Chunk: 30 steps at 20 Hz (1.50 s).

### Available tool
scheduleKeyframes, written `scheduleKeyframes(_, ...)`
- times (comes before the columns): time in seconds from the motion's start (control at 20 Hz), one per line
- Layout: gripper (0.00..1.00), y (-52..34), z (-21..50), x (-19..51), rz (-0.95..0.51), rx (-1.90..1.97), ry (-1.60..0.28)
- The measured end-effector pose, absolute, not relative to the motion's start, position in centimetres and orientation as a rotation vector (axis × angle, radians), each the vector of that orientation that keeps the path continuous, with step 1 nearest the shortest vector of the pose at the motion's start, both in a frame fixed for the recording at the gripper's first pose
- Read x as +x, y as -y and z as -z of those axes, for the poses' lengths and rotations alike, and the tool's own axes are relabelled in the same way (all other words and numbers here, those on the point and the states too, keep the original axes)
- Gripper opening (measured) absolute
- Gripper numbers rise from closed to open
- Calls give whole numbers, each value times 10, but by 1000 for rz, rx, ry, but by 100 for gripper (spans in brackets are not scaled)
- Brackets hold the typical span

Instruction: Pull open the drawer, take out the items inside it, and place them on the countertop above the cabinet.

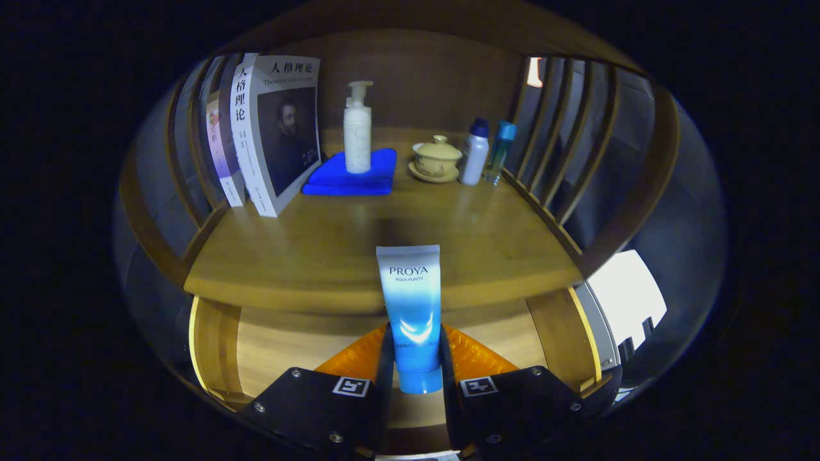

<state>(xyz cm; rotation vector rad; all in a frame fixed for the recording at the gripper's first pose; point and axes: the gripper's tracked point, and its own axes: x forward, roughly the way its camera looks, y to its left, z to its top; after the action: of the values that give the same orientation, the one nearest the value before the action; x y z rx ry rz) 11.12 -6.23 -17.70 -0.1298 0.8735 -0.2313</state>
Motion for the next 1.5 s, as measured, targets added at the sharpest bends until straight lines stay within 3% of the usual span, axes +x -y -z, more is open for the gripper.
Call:
scheduleKeyframes(0.45,37,64,179,197,163,-189,-781)
scheduleKeyframes(0.95,37,75,196,239,123,-185,-757)
scheduleKeyframes(1.5,49,83,210,241,95,-144,-762)
